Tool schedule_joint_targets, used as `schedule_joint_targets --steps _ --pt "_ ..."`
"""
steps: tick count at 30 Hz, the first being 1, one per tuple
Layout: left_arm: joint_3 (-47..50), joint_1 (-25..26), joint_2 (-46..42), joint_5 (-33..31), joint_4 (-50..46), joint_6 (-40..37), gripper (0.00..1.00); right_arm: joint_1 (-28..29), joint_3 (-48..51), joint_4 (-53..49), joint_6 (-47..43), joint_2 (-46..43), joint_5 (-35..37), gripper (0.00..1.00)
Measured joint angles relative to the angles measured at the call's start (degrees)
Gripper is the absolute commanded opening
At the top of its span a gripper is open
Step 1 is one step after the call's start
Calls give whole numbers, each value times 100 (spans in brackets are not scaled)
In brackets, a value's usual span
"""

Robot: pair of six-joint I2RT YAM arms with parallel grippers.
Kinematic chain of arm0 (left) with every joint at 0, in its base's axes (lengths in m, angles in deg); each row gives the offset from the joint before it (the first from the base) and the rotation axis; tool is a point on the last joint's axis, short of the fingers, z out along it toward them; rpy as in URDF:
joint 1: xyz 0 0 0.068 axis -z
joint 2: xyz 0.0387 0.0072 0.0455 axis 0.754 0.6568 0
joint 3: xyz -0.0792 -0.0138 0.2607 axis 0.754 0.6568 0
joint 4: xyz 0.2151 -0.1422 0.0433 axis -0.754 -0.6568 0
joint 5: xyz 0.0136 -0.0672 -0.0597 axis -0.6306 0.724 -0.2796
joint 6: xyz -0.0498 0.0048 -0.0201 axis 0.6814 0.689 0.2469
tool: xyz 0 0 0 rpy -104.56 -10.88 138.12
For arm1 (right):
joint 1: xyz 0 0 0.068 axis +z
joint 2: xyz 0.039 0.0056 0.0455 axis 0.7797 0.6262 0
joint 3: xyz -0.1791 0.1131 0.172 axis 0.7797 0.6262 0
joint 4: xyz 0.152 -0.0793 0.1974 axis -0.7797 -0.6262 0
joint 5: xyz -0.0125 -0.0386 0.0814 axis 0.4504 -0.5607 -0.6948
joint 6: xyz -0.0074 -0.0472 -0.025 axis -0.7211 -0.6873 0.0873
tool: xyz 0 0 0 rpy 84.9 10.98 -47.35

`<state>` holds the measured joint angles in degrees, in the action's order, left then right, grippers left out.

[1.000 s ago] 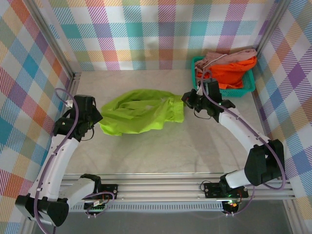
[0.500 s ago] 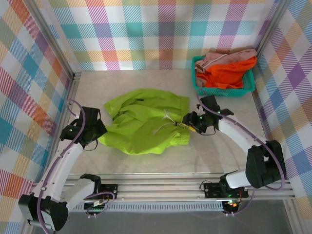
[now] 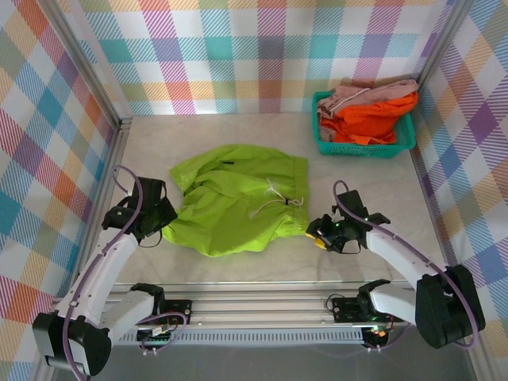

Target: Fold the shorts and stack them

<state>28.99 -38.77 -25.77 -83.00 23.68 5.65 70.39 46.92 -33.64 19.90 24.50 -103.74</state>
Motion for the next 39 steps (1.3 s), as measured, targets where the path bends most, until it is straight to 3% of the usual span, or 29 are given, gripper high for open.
schedule_joint_targets --steps 17,25,33,39 --pt "-20 0 459 -35 286 13 0 79 -1368 1202 173 2444 -269 58" --pt "-59 0 765 -72 343 9 0 201 -1528 1244 153 2905 -302 59" --pt "-59 0 813 -72 492 -4 0 297 -1628 1283 291 3141 -262 36" --pt "-59 0 813 -90 507 -15 0 330 -1945 1158 286 3467 -280 8"
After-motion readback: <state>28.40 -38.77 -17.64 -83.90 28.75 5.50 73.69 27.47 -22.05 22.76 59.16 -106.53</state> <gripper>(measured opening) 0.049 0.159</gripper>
